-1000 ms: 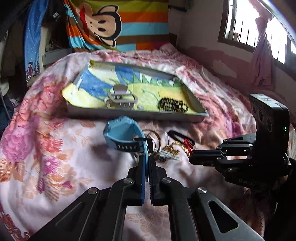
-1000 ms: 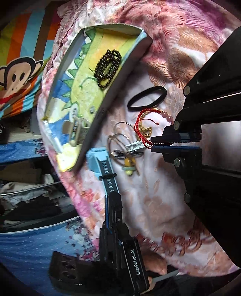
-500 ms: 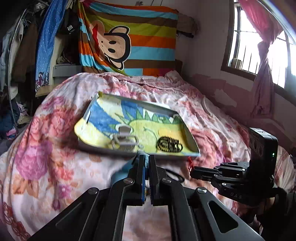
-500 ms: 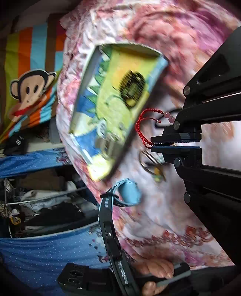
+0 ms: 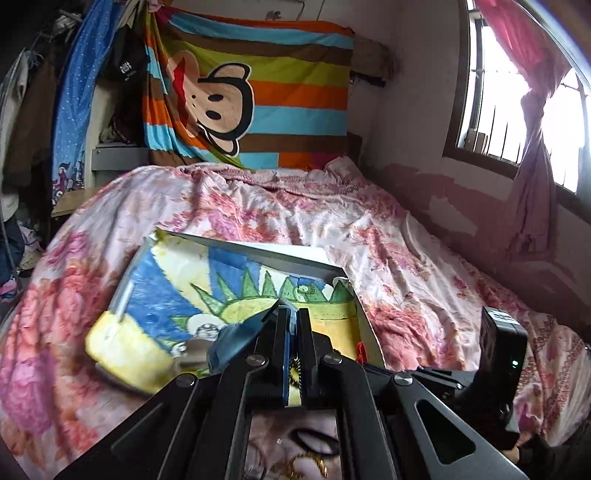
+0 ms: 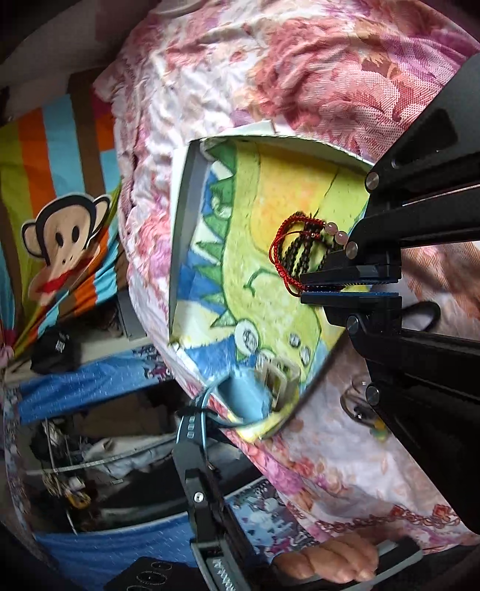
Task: Organize jewelry
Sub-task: 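Carry the watch and red bracelet into the tray and open both tools, then lift both tools back from the tray toward the keyring and hair tie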
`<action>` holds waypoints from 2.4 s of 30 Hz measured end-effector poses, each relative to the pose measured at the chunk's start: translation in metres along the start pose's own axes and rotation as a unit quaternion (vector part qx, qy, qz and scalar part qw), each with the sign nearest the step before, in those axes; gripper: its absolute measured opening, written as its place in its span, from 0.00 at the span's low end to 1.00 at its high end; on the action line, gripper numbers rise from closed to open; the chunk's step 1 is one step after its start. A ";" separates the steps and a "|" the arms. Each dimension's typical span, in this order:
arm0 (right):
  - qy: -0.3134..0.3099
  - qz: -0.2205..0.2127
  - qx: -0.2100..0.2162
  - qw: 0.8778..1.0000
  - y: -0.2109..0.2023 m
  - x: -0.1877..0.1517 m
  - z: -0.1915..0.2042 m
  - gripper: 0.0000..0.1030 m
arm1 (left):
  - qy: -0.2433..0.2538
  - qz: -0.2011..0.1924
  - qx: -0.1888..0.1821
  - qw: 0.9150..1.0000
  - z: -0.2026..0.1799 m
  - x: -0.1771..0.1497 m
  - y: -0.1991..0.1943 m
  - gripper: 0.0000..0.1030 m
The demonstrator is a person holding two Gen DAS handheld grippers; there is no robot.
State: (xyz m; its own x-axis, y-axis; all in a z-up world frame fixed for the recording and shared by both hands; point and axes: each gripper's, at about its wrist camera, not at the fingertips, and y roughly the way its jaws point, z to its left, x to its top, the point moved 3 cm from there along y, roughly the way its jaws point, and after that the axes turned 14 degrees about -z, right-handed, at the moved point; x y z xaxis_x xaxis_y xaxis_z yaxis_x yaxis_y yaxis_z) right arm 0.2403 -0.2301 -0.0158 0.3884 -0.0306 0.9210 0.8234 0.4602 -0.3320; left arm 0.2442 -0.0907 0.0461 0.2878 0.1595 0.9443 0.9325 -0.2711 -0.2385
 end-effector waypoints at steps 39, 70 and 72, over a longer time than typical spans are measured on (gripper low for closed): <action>-0.029 -0.085 -0.069 0.994 -0.046 0.030 0.015 0.87 | -0.037 -0.027 0.079 0.996 0.020 -0.003 -0.024 0.99; -0.094 -0.145 -0.108 0.979 -0.191 -0.001 0.105 0.98 | 0.053 -0.071 0.123 0.988 0.038 -0.054 -0.187 1.00; -0.095 -0.130 -0.112 0.981 -0.190 -0.011 0.103 0.98 | 0.059 -0.062 0.124 0.989 0.041 -0.064 -0.190 1.00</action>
State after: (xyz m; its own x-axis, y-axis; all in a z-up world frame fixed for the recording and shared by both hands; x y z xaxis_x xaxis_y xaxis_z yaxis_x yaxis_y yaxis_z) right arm 0.0367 -0.2264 0.0583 0.0867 0.0545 0.9947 0.9630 0.2510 -0.0977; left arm 0.0573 -0.0110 0.0216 0.1547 0.0616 0.9860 0.9879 -0.0131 -0.1542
